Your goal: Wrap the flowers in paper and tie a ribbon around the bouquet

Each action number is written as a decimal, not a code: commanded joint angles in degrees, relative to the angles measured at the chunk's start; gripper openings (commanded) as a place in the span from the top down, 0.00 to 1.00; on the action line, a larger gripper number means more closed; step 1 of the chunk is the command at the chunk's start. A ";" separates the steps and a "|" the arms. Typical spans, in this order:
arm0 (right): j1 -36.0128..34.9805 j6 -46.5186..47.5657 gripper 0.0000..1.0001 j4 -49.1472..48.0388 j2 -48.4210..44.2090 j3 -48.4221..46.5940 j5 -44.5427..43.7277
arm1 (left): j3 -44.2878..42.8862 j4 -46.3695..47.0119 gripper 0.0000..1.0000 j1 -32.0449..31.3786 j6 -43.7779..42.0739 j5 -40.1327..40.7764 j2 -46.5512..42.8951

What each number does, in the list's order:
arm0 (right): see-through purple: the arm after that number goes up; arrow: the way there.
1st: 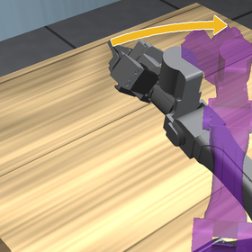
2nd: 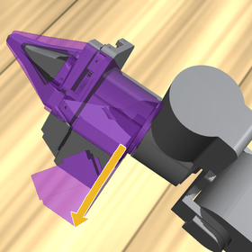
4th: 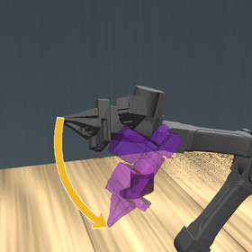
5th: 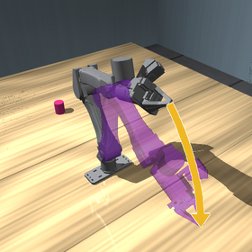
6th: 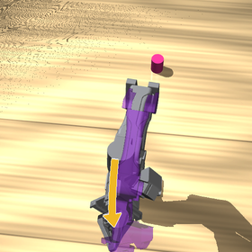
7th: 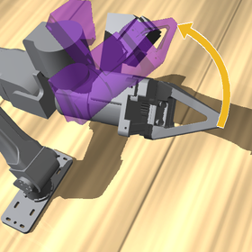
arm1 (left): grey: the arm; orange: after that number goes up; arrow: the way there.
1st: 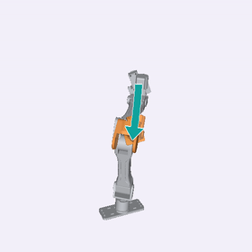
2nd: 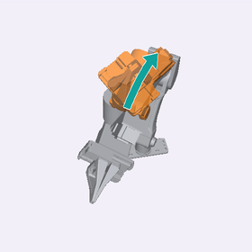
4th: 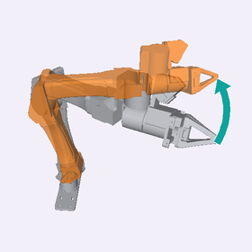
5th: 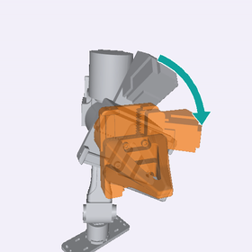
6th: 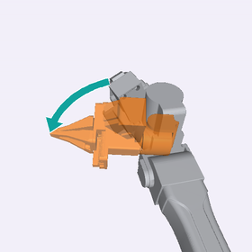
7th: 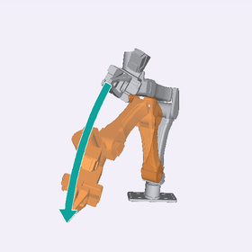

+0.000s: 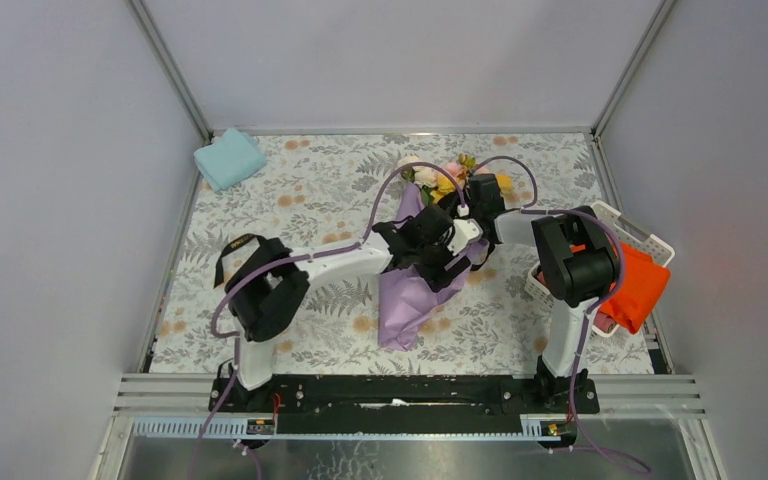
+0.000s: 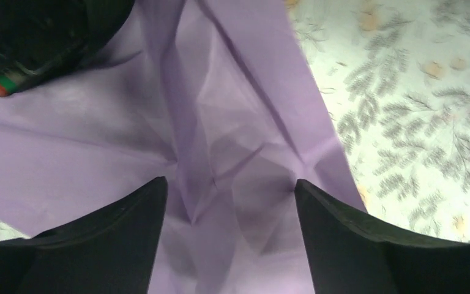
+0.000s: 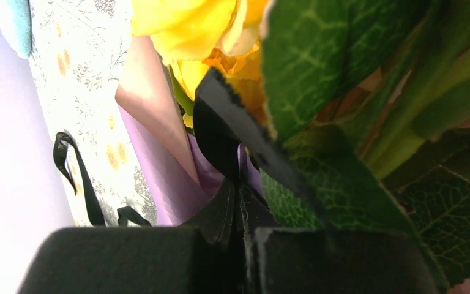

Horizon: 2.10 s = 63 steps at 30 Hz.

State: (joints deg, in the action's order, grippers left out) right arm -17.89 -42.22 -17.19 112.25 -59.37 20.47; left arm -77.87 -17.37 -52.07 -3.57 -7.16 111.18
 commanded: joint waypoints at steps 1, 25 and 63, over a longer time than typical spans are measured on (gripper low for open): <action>0.14 4.72 1.00 2.46 0.25 -0.90 -5.11 | -3.78 -8.69 0.12 0.11 -10.98 -9.43 -9.55; -1.97 10.74 1.00 6.03 -0.69 -3.10 -6.75 | 15.01 -2.59 0.01 64.47 18.62 3.63 -11.60; -1.89 14.59 1.00 8.14 -3.66 -4.42 -3.66 | -8.79 -19.44 1.00 16.77 -5.47 -28.80 -23.79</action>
State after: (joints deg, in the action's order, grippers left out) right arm -19.51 -30.13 -11.46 111.24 -62.41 15.94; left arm -80.14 -25.28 -22.57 0.95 -25.85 86.74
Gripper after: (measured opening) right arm 0.011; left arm 0.006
